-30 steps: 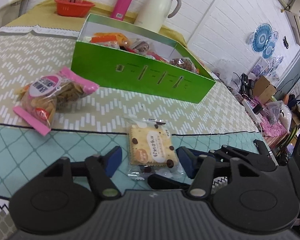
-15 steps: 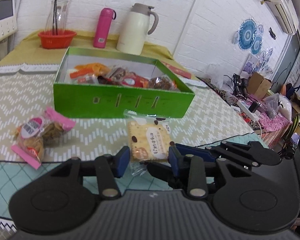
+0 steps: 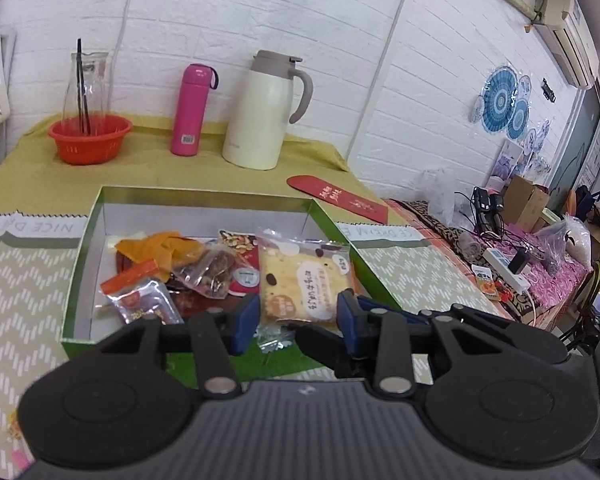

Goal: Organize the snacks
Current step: 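Carry the cookie pack into the green box and open the right gripper, then grasp the pink-edged snack bag with the right gripper, then lift the pink bag into the green box and open the right gripper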

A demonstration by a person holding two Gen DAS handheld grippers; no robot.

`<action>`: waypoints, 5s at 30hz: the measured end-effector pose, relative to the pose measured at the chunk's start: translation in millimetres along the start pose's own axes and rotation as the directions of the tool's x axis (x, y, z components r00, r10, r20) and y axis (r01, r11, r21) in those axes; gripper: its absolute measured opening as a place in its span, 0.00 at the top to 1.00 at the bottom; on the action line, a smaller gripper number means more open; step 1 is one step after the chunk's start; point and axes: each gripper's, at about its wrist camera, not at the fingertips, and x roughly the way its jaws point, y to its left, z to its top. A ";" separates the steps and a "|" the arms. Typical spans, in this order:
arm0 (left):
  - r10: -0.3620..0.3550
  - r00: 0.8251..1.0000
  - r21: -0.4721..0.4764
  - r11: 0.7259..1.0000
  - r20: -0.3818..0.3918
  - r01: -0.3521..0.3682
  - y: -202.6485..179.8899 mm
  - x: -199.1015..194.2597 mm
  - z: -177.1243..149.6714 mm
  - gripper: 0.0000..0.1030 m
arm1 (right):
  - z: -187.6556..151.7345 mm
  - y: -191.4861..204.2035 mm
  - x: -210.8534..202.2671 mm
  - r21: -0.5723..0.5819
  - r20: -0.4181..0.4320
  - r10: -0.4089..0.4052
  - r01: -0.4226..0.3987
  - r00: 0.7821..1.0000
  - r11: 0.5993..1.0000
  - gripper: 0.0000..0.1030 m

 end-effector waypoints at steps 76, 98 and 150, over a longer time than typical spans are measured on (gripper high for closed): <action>0.174 0.984 -0.266 0.948 -0.027 -0.175 123.8 -143.9 -117.1 0.06 | -49.3 96.6 26.0 0.143 -0.265 0.332 -0.303 0.905 0.942 0.41; -0.048 0.992 -0.244 0.970 -0.113 0.019 74.8 -89.4 -123.6 0.36 | -80.0 46.2 -39.0 0.080 -0.219 0.243 -0.231 0.945 0.970 0.11; -0.032 0.998 -0.119 0.993 -0.053 0.026 104.5 12.2 22.0 0.75 | 2.3 9.7 64.5 0.170 -0.077 0.101 -0.086 0.992 0.982 0.29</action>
